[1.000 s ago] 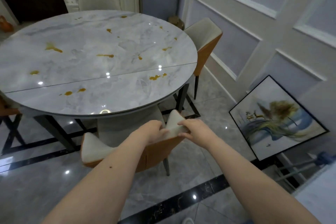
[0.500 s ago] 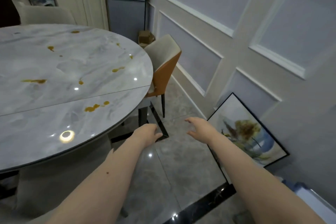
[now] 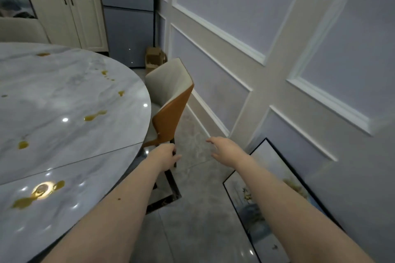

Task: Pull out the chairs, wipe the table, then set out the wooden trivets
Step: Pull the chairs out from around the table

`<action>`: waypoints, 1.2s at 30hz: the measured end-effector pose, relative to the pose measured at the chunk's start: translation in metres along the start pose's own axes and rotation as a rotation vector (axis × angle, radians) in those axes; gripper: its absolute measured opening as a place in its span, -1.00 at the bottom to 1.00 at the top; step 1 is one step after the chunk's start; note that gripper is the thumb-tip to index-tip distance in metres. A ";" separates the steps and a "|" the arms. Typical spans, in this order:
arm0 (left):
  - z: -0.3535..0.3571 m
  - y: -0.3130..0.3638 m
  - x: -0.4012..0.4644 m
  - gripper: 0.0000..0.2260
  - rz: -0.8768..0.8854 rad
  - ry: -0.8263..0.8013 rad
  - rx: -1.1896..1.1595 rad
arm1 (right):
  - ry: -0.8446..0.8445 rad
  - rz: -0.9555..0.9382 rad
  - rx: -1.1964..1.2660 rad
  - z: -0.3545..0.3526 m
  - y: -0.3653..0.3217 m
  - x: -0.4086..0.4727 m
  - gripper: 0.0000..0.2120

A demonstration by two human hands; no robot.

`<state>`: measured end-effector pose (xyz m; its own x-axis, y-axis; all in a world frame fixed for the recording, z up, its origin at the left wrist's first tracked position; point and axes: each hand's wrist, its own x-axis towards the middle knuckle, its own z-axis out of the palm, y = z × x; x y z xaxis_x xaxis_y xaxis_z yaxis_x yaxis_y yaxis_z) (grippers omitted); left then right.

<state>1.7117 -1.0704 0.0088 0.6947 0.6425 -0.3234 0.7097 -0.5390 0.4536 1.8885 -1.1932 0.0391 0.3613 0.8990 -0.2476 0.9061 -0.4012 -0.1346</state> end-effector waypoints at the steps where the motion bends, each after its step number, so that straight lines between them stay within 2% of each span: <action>1: -0.007 0.004 0.016 -0.67 -0.002 0.018 -0.020 | 0.006 -0.010 -0.004 -0.008 0.004 0.014 -0.51; 11: -0.054 0.052 0.198 -0.62 -0.065 0.127 -0.050 | 0.051 -0.104 -0.021 -0.066 0.084 0.187 -0.51; 19: -0.076 0.091 0.325 -0.68 -0.243 0.299 -0.067 | -0.007 -0.295 -0.114 -0.111 0.153 0.335 -0.49; 23: -0.093 0.106 0.379 -0.61 -0.288 0.361 -0.156 | -0.019 -0.393 -0.121 -0.133 0.164 0.406 -0.48; 28: -0.112 0.096 0.439 -0.58 -0.376 0.314 -0.179 | -0.038 -0.487 -0.169 -0.145 0.159 0.482 -0.48; 33: -0.135 0.080 0.497 -0.66 -0.427 0.284 -0.214 | -0.023 -0.560 -0.183 -0.159 0.145 0.555 -0.48; 36: -0.147 0.070 0.528 -0.59 -0.445 0.198 -0.273 | -0.062 -0.611 -0.276 -0.166 0.134 0.595 -0.42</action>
<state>2.1107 -0.6888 -0.0079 0.2811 0.8803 -0.3822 0.8552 -0.0490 0.5160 2.2615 -0.6827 0.0326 -0.2401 0.9352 -0.2603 0.9697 0.2434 -0.0200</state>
